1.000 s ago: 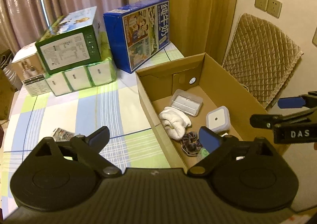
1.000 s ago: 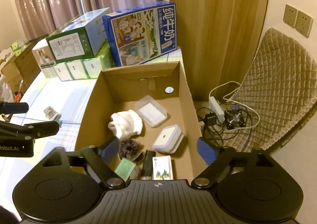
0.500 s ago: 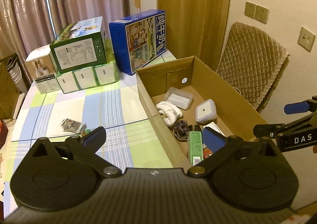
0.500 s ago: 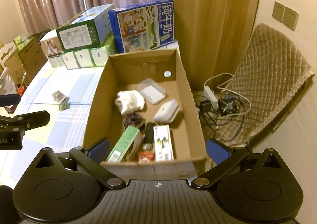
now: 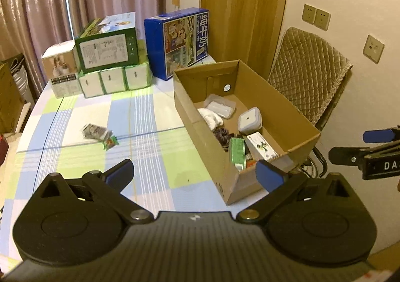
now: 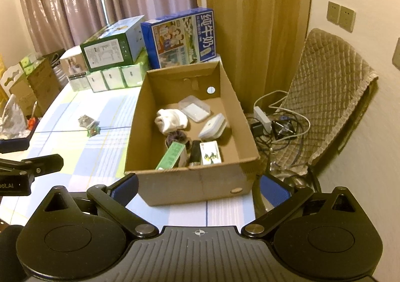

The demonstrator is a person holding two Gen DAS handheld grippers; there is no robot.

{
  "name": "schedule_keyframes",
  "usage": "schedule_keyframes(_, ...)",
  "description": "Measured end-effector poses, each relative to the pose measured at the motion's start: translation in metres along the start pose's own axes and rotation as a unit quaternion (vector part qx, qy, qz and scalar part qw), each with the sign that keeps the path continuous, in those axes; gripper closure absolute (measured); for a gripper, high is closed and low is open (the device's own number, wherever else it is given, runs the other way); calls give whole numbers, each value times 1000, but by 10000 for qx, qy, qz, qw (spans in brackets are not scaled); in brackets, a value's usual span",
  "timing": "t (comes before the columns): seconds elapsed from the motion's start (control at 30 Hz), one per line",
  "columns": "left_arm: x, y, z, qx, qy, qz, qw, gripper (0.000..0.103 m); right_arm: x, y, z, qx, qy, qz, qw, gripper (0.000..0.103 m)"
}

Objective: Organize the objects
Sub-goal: 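Withdraw both tools from the cardboard box back over the table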

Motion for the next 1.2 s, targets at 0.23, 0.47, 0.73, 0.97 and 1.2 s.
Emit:
schedule_keyframes(0.23, -17, 22, -4, -104, 169, 31, 9998, 1, -17, 23, 5, 124, 7, 50, 9999, 2)
schedule_keyframes(0.47, -23, 48, -7, -197, 306, 202, 9991, 1, -25, 41, 18, 123, 48, 85, 9999, 2)
schedule_keyframes(0.73, -29, 65, 19, -270, 115, 218, 9993, 1, -22, 50, 41, 147, -32, 113, 9998, 2)
schedule_keyframes(0.97, -35, 73, 56, -428, -87, 204, 9988, 1, -12, 47, 84, -34, -309, 88, 9995, 2)
schedule_keyframes(1.2, -38, 81, 102, -670, -358, 195, 9969, 1, 7, 44, 132, -308, -585, 84, 9978, 2)
Point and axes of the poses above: each gripper's, at about its wrist camera, not at the fingertips, and x roughly the way its jaws point, z to its left, y to its underside, the point moved 6 cm from there along x, roughly the way its jaws point, and after that the axes turned 7 degrees about y, right-handed, at the moved point
